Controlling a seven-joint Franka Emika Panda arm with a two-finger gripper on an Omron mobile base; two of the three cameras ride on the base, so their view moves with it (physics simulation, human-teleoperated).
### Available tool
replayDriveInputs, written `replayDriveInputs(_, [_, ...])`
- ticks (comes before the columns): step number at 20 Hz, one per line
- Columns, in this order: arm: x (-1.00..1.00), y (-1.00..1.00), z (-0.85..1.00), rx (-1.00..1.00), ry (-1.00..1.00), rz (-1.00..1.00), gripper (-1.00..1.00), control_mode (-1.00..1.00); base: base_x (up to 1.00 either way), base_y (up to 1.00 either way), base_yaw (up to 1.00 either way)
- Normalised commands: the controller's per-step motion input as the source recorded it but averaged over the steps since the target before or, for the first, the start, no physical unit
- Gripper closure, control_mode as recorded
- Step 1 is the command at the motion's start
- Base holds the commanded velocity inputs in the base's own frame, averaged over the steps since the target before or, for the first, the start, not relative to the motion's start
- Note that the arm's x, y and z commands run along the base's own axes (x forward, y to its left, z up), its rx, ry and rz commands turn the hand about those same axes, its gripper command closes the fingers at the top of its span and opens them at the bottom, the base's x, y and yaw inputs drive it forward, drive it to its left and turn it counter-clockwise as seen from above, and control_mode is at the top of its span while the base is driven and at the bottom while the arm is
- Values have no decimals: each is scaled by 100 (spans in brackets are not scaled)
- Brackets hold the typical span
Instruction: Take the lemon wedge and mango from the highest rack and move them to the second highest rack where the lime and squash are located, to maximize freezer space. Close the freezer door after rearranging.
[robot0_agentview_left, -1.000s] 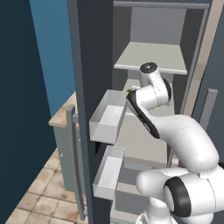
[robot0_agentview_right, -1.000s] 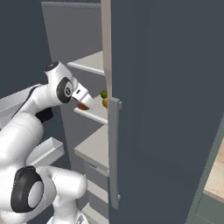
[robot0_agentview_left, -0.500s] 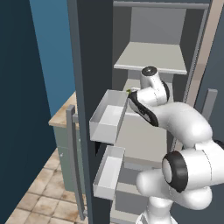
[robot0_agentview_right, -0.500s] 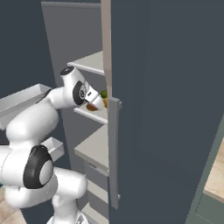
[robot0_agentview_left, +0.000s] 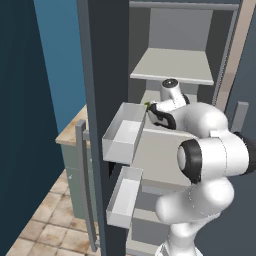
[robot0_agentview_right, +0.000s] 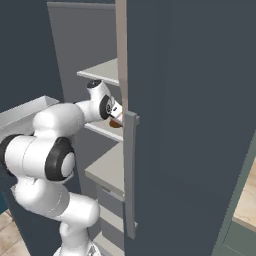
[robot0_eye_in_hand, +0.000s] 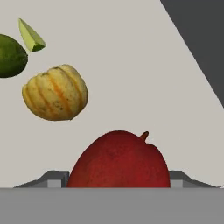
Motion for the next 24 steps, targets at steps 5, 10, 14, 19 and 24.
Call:
replayDriveInputs(5, [62,-26,-20,0,17,-3,100,-100,0,0,0])
replayDriveInputs(10, [49,-27,-32,2,8,0,100,-100,0,0,0])
replayDriveInputs(14, [47,-29,-40,7,0,0,-100,-100,0,0,0])
replayDriveInputs(19, [36,-17,-37,2,0,0,-100,-100,0,0,0])
replayDriveInputs(24, [3,0,-26,0,0,0,-100,-100,0,0,0])
